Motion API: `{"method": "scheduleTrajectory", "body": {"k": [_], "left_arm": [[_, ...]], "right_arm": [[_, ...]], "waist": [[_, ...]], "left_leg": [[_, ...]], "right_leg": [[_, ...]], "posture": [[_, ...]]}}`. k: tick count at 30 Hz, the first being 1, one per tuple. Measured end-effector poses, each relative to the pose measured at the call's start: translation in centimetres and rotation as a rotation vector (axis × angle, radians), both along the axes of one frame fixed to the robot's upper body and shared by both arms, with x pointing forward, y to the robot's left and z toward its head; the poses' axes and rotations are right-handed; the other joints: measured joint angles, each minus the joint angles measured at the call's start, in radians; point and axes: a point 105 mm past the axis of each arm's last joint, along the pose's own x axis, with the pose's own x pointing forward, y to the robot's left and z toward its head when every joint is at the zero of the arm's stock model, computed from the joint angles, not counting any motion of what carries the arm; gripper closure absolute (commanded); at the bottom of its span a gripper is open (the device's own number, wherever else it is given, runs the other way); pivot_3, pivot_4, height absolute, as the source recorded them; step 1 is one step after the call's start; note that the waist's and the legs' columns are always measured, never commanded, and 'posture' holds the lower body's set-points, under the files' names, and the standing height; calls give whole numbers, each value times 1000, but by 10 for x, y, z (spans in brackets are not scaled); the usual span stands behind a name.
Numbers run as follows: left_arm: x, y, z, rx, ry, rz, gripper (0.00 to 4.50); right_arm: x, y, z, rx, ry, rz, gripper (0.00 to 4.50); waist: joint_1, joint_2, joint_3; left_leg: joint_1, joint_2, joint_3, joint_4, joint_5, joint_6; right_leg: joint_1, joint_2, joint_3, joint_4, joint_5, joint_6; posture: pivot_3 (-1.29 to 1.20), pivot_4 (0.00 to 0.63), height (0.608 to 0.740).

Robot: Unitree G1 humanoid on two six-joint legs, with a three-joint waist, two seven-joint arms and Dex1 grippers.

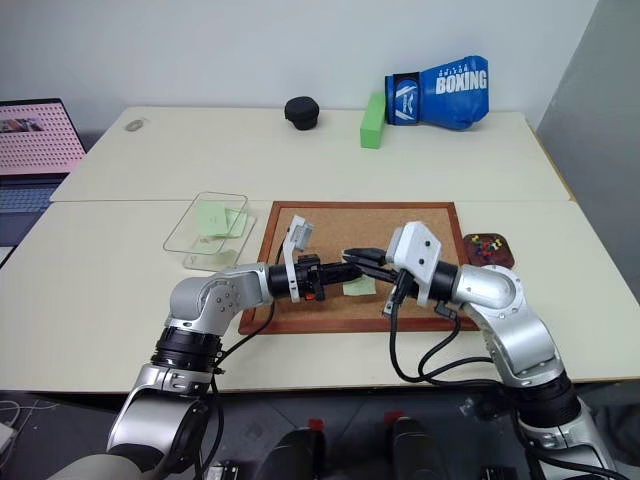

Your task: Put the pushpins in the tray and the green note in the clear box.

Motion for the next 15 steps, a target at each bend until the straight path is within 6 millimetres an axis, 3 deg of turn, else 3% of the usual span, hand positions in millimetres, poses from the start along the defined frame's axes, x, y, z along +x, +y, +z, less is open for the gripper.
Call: {"method": "scheduleTrajectory", "body": {"k": [4, 5, 7, 10, 15], "left_arm": [[3, -3, 5, 4, -47, 21, 4461], [1, -6, 11, -3, -80, 16, 4461], [-2, -12, 30, 1, -210, 17, 4461], [-9, -23, 43, 41, -383, -5, 4461], [-24, -50, 34, 178, -689, -80, 4461]], "right_arm": [[26, -31, 1, 82, 44, -214, 4500], [37, -47, -4, 98, 73, -311, 4500], [54, -76, -15, 138, 129, -500, 4500], [64, -101, -25, 162, 180, -651, 4500], [79, -144, -42, 200, 260, -894, 4500]], "waist": [[1, 0, 0], [1, 0, 0], [2, 0, 0], [2, 0, 0], [1, 0, 0]], "left_leg": [[-1, 0, 0, 0, 0, 0], [-1, 0, 0, 0, 0, 0], [-3, 0, 1, 0, 0, 0], [-3, 0, 1, 0, 0, 0], [-2, -1, 2, 0, 0, 0]], "right_leg": [[0, 0, 0, 0, 0, 0], [0, 0, 0, 0, 0, 0], [-2, -1, 1, 0, 0, 0], [-3, -1, 1, 0, 1, -1], [-2, 0, 2, 0, 0, 0]], "posture": [[0, 150, 740], [0, 150, 740], [0, 150, 740], [0, 150, 740], [0, 150, 740]]}}
